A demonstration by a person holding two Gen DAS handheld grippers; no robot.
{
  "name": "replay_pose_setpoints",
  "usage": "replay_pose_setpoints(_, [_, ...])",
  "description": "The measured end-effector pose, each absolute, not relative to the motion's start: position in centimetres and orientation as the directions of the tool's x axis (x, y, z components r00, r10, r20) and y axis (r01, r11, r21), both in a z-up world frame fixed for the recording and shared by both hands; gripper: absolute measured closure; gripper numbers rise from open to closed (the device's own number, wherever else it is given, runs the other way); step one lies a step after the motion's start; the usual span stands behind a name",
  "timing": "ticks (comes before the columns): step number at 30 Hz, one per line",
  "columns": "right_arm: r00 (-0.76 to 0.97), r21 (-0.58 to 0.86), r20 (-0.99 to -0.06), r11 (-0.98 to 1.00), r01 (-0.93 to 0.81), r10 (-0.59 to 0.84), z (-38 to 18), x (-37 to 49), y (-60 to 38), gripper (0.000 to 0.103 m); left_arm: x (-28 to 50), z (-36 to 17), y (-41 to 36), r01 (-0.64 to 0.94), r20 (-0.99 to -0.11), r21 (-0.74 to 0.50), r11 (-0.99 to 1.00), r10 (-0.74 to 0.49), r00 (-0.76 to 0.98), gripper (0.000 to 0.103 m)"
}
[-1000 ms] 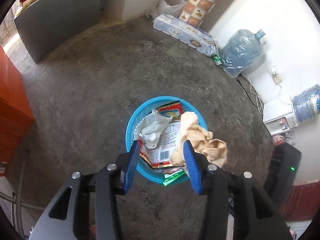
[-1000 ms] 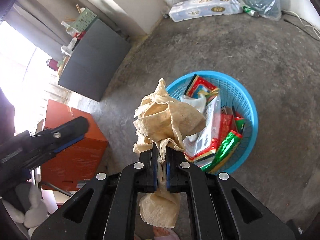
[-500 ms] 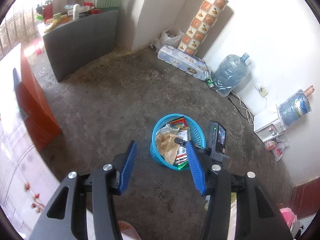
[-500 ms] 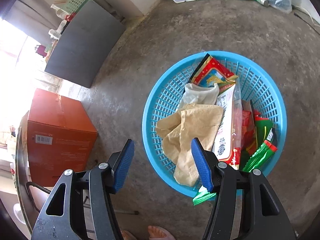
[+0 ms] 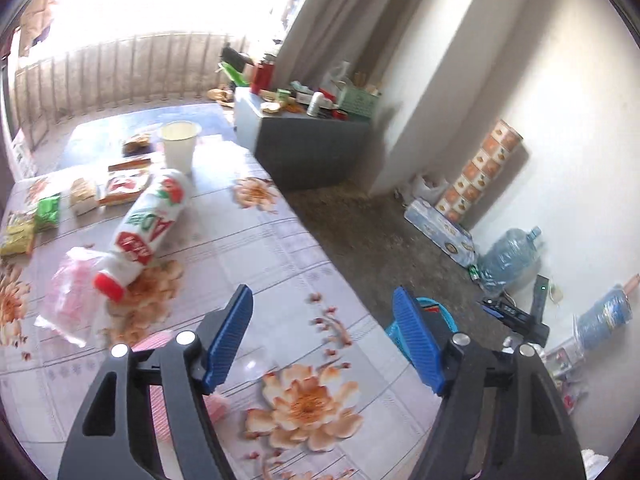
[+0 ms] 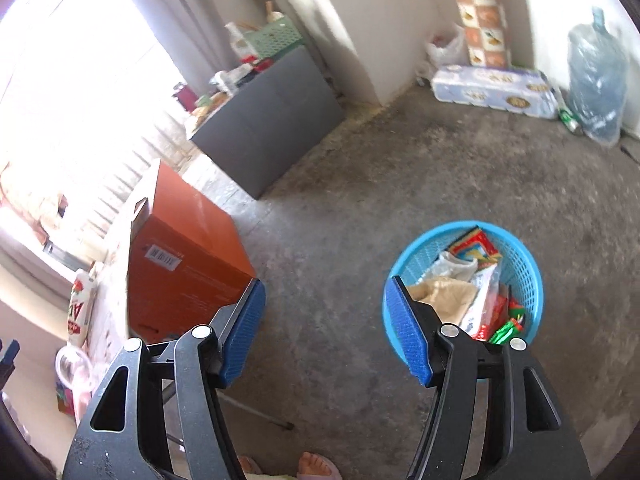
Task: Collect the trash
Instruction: 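Move both tools back over the table toward the remaining items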
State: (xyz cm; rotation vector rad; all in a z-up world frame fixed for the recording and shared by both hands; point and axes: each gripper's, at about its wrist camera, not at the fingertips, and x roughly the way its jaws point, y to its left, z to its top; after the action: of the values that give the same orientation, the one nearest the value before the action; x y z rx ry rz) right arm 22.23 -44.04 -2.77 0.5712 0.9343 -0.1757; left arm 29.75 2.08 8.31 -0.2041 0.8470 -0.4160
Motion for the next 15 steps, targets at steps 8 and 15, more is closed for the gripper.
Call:
replay_pose_setpoints(8, [0.538, 0.449, -0.731, 0.889, -0.085, 0.420, 4.3, 27.6, -27.8, 0.024, 27.5, 3.5, 11.6, 0.066, -0.731, -0.389, 0.919, -0.352, 0.584, 0.030])
replay_pose_setpoints(15, [0.269, 0.502, -0.793, 0.837, -0.218, 0.546, 2.1, 32.0, -13.4, 0.023, 25.5, -0.9, 14.0, -0.027, -0.739, -0.428, 0.903, -0.333, 0.585, 0.030])
